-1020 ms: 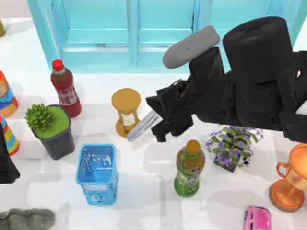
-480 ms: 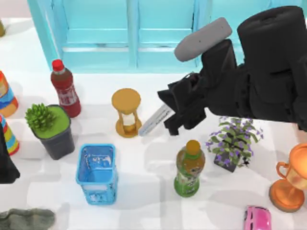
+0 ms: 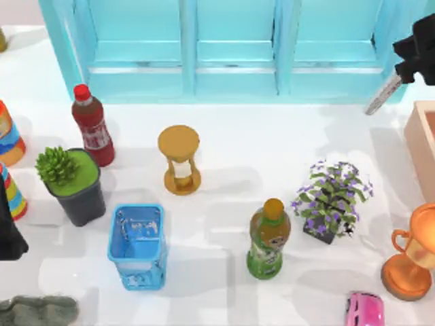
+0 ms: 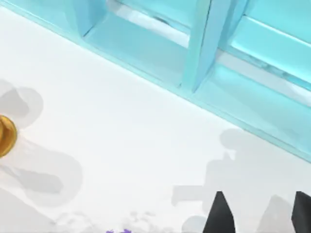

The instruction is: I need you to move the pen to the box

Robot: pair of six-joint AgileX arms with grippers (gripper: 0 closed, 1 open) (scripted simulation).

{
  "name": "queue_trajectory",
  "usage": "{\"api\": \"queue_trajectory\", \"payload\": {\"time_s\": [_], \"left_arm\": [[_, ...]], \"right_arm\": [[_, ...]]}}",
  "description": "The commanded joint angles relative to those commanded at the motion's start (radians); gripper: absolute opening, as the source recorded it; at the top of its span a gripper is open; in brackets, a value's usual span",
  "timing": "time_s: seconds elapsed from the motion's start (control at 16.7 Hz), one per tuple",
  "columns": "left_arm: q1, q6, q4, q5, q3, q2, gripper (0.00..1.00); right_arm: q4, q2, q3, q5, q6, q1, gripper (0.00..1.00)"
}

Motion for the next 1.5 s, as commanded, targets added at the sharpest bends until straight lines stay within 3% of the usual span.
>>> {"api": "queue_trajectory", "payload": {"time_s": [0.24, 0.48, 0.96, 1.5], "left_arm": [[0.0, 0.0, 0.0, 0.0, 0.0, 0.0, 1.0], [0.0, 0.0, 0.0, 0.0, 0.0, 0.0, 1.0], [0.0, 0.0, 0.0, 0.0, 0.0, 0.0, 1.0], [0.0, 0.0, 0.0, 0.0, 0.0, 0.0, 1.0]], "right_arm": [[-0.278, -0.028, 0.076, -0.037, -0.17, -0.333, 0.0], [-0.458, -0.05, 0.103, -0.063, -0.277, -0.518, 0.0], [-0.468, -0.049, 0.085, -0.064, -0.29, -0.541, 0.0], [-0.231, -0.043, -0.132, -0.049, -0.263, -0.511, 0.0]]}}
